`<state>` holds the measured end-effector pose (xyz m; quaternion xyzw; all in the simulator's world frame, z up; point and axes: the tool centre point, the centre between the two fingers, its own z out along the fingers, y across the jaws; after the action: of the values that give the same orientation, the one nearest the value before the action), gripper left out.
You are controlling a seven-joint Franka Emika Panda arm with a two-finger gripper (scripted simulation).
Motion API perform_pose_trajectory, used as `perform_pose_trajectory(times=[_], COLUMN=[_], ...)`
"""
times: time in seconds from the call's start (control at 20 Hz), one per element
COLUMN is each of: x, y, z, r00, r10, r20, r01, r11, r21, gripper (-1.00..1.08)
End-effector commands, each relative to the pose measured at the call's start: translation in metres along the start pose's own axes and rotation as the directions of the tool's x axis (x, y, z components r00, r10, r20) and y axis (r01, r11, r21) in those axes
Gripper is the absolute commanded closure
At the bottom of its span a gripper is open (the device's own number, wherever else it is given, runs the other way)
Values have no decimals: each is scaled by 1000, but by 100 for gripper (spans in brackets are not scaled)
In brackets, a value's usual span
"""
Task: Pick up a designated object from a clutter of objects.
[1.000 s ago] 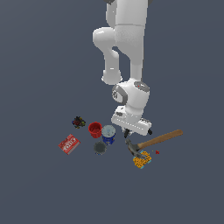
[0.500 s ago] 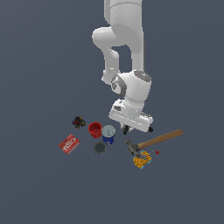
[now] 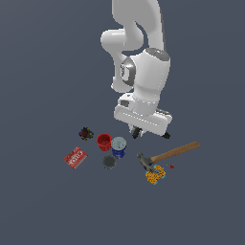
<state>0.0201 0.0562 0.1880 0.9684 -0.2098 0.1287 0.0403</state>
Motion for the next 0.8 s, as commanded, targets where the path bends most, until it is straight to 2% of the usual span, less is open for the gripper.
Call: perform_pose_trajectory(times=[0.0,0.4,0.75], x=[14,57,84], y=[3,11,16], z=[-27,-102,-146], r00=[1000,1000,1000], r10=[-1,0,2], r20=[0,0,-1], r01=[1,0,-2], r11=[1000,1000,1000], r21=[3,5,3], gripper=[108,108,108])
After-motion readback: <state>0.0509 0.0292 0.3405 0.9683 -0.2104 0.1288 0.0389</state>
